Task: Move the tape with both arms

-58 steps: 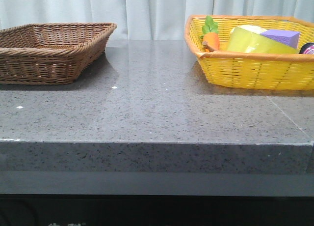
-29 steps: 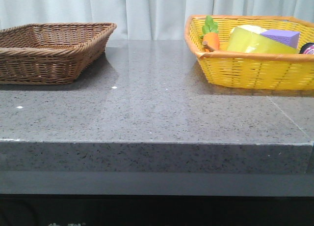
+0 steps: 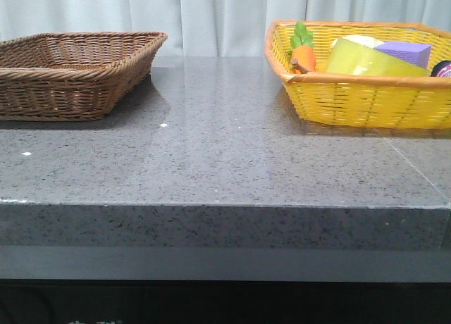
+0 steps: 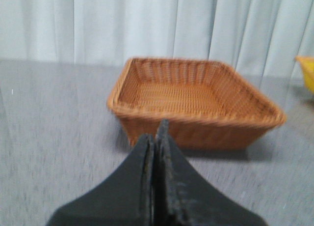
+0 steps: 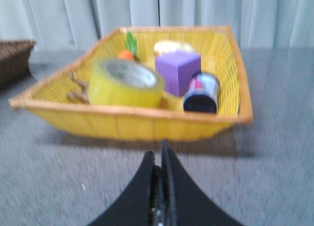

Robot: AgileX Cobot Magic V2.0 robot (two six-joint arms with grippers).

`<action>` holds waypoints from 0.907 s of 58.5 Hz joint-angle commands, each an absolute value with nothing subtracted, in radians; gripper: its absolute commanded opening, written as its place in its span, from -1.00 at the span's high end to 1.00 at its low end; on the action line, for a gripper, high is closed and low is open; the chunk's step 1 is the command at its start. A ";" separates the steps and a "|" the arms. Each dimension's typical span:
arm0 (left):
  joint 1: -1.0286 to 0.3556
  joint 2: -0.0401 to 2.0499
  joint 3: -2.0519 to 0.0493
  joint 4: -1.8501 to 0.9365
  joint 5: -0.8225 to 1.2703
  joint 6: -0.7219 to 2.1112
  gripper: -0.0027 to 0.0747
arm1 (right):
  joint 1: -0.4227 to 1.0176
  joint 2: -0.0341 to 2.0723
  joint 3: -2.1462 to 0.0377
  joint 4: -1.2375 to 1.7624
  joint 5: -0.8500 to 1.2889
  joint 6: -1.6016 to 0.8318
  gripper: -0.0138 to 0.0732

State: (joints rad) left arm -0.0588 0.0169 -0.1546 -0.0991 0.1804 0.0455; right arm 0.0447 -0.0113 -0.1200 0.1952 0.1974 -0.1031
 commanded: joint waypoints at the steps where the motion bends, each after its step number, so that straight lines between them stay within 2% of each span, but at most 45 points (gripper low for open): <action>1: -0.058 0.104 -0.302 -0.102 0.190 0.035 0.98 | 0.044 0.024 -0.253 0.193 0.169 -0.113 0.88; 14: -0.058 0.364 -0.486 -0.102 0.235 0.035 0.98 | 0.044 0.258 -0.463 0.193 0.184 -0.113 0.88; 26: -0.058 0.420 -0.497 -0.102 0.234 0.035 0.97 | 0.044 0.390 -0.545 0.195 0.188 -0.113 0.89; 30: -0.058 0.420 -0.495 -0.102 0.234 0.035 0.86 | 0.044 0.392 -0.545 0.195 0.188 -0.113 0.86; 32: -0.058 0.420 -0.495 -0.102 0.234 0.035 0.73 | 0.044 0.392 -0.545 0.195 0.189 -0.113 0.80; 36: -0.058 0.420 -0.493 -0.102 0.234 0.035 0.37 | 0.044 0.392 -0.545 0.195 0.190 -0.113 0.54; 40: -0.058 0.420 -0.493 -0.102 0.237 0.035 -0.07 | 0.044 0.392 -0.545 0.195 0.190 -0.113 0.13; 43: -0.058 0.420 -0.493 -0.102 0.237 0.035 -0.39 | 0.044 0.392 -0.544 0.195 0.190 -0.113 -0.25; 47: -0.058 0.420 -0.493 -0.102 0.237 0.035 -0.56 | 0.044 0.392 -0.543 0.195 0.190 -0.113 -0.53; 50: -0.058 0.420 -0.493 -0.102 0.237 0.035 -0.58 | 0.044 0.392 -0.543 0.195 0.190 -0.113 -0.64; 53: -0.058 0.420 -0.493 -0.102 0.237 0.035 -0.57 | 0.044 0.392 -0.543 0.195 0.183 -0.113 -0.65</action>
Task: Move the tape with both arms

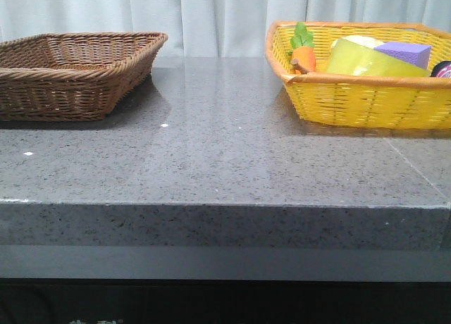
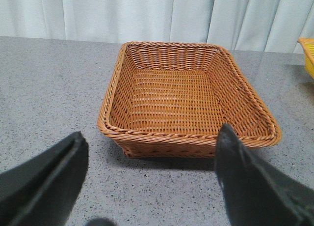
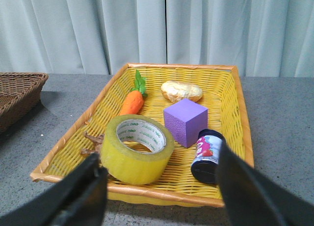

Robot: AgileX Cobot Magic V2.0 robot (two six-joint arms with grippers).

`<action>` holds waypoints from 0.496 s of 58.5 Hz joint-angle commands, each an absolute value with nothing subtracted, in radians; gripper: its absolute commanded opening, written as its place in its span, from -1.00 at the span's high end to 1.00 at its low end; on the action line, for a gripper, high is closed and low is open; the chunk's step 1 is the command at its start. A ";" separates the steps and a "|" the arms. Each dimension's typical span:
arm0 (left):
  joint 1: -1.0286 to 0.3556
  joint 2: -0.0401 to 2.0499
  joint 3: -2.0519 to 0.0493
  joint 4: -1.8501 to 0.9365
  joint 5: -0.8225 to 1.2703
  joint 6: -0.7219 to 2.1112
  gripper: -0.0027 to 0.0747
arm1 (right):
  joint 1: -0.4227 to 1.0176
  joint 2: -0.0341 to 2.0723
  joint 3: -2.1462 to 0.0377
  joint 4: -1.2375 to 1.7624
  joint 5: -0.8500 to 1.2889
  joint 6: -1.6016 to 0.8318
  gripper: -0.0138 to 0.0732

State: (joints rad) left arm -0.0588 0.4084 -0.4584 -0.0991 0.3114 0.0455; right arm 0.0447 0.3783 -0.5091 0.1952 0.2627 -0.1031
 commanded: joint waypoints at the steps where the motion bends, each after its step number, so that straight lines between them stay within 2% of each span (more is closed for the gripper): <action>1: -0.058 0.420 -0.493 -0.102 0.237 0.035 -0.57 | 0.044 0.392 -0.543 0.195 0.180 -0.113 -0.65; 10: -0.058 0.420 -0.493 -0.102 0.237 0.035 -0.57 | 0.044 0.467 -0.580 0.195 0.197 -0.113 -0.65; 29: -0.058 0.420 -0.493 -0.102 0.237 0.035 -0.56 | 0.044 0.953 -0.938 0.204 0.475 -0.113 -0.65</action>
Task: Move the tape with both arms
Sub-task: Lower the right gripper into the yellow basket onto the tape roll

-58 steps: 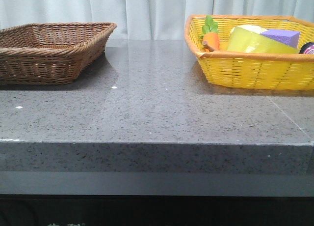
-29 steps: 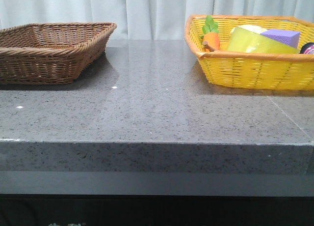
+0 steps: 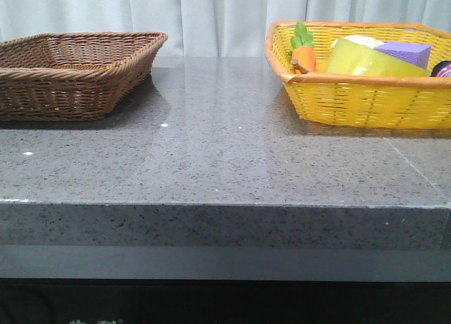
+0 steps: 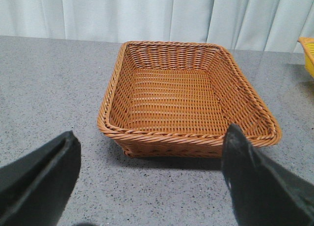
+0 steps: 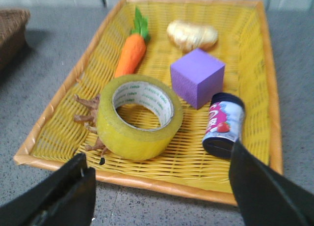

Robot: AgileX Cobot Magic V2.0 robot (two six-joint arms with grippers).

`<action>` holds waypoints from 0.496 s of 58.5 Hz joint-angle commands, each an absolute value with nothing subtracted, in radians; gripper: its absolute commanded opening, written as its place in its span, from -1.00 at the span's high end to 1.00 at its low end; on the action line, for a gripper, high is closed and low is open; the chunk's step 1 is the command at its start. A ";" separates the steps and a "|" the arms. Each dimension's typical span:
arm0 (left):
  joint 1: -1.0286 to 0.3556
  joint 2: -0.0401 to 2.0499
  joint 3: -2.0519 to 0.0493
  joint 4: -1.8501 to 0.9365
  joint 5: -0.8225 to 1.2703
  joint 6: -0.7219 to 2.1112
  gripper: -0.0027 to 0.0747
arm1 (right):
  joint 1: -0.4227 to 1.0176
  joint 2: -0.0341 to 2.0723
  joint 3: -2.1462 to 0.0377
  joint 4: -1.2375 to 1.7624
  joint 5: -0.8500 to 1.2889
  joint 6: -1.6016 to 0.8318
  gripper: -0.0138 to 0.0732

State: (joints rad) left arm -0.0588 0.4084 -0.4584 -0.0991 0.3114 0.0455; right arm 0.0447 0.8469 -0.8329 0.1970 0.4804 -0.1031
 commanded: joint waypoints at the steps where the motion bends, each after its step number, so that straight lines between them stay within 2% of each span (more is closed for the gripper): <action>1: -0.058 0.420 -0.493 -0.102 0.237 0.035 -0.56 | 0.044 0.973 -0.959 0.204 0.481 -0.113 -0.65; 17: -0.058 0.420 -0.493 -0.102 0.235 0.035 -0.53 | 0.117 1.320 -1.208 0.231 0.621 -0.161 -0.65; 29: -0.058 0.420 -0.493 -0.102 0.235 0.035 -0.53 | 0.189 1.489 -1.340 0.296 0.660 -0.171 -0.65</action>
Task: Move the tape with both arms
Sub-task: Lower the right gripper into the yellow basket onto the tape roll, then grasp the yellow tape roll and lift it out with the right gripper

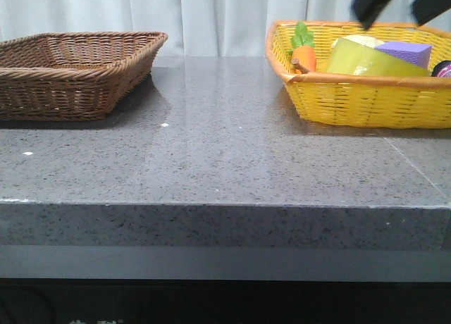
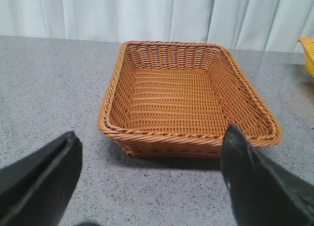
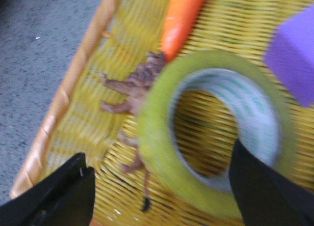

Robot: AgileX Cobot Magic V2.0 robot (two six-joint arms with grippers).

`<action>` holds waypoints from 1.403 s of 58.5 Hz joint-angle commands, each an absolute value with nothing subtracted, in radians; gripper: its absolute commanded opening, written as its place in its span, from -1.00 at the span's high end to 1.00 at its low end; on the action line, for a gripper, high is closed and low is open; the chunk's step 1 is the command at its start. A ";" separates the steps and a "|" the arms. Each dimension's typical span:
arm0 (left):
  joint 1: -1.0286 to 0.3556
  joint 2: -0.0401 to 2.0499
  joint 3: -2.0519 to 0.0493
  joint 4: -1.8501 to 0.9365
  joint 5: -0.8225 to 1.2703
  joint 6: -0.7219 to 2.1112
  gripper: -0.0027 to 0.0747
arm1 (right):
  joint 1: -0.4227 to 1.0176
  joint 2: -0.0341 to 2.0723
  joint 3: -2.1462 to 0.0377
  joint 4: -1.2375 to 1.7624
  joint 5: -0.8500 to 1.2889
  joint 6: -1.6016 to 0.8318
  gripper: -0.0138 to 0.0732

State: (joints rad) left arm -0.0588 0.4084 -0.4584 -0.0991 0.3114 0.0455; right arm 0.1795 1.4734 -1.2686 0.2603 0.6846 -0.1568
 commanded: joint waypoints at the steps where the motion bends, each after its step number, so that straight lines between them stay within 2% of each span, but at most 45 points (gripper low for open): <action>1: -0.058 0.420 -0.493 -0.102 0.235 0.035 -0.53 | 0.190 1.502 -1.348 0.304 0.663 -0.171 -0.65; 15: -0.058 0.420 -0.493 -0.102 0.235 0.035 -0.53 | 0.190 1.600 -1.385 0.326 0.661 -0.171 -0.64; 19: -0.058 0.420 -0.493 -0.102 0.235 0.035 -0.53 | 0.190 1.609 -1.385 0.326 0.658 -0.171 -0.56; 23: -0.058 0.420 -0.493 -0.102 0.235 0.035 -0.53 | 0.190 1.612 -1.385 0.326 0.657 -0.171 -0.36; 36: -0.058 0.420 -0.493 -0.102 0.235 0.035 -0.53 | 0.190 1.612 -1.385 0.326 0.643 -0.192 0.45; 43: -0.058 0.420 -0.493 -0.102 0.235 0.035 -0.53 | 0.190 1.600 -1.389 0.326 0.639 -0.192 0.68; 65: -0.058 0.420 -0.493 -0.102 0.235 0.035 -0.53 | 0.206 1.431 -1.451 0.326 0.668 -0.194 0.69; 74: -0.058 0.420 -0.493 -0.102 0.235 0.035 -0.53 | 0.277 1.365 -1.451 0.327 0.669 -0.213 0.69; 82: -0.058 0.420 -0.493 -0.102 0.235 0.035 -0.53 | 0.396 1.354 -1.451 0.327 0.675 -0.226 0.69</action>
State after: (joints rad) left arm -0.0588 0.4099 -0.4584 -0.0991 0.3114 0.0455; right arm 0.3338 1.4014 -1.4117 0.3103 0.7378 -0.1962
